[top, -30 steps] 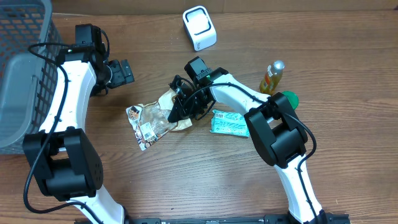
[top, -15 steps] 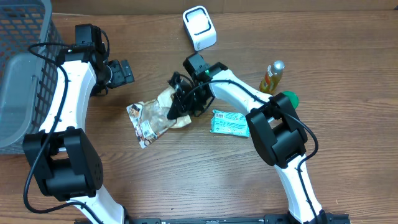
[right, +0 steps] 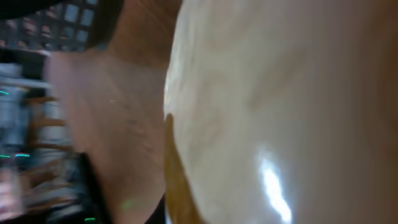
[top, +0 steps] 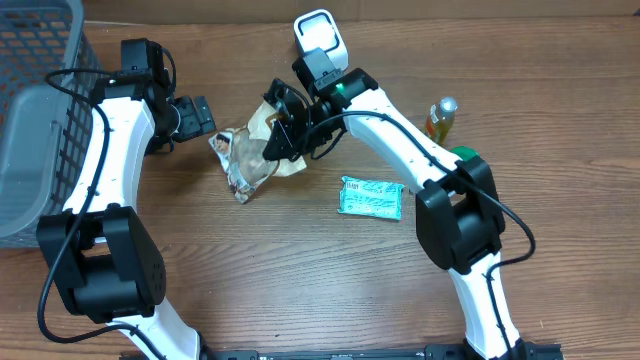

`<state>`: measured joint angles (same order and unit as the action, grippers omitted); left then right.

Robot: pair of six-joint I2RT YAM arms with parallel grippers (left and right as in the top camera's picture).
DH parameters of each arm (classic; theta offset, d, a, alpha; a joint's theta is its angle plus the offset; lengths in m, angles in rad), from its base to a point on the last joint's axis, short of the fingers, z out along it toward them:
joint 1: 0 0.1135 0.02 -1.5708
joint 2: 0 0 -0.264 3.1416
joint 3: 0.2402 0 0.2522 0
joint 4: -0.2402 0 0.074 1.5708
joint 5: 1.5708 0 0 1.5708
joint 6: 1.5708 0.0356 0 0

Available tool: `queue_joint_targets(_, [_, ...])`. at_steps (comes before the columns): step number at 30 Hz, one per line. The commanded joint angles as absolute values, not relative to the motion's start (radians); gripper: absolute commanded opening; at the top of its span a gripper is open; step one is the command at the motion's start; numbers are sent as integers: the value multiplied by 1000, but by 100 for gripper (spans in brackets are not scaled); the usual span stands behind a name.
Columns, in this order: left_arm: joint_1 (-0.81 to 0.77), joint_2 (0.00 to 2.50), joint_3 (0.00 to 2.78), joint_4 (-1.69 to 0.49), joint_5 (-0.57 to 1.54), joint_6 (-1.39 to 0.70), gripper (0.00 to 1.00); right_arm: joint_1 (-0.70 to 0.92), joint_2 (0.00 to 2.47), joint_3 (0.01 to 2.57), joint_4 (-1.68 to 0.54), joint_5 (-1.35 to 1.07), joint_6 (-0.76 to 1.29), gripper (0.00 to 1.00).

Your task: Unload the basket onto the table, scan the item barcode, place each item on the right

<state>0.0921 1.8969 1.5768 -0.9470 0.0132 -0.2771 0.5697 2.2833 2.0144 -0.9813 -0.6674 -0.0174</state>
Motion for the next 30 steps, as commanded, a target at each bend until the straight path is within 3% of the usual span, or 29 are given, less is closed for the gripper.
queue_joint_targets(1, [91,1897,1591,-945,-1,-265,100,566,2223,2050,-973,-428,-242,4])
queue_joint_targets(11, [91,1896,1591,-945,-1,-265,99,568,2219,2050,-793,-4,-490,4])
queue_joint_targets(22, [91,1897,1591,-945,-1,-265,100,565,2177,2051,-586,10,-508,4])
queue_joint_targets(30, [91,1896,1591,-945,-1,-265,100,565,2175,2051,-371,180,-706,4])
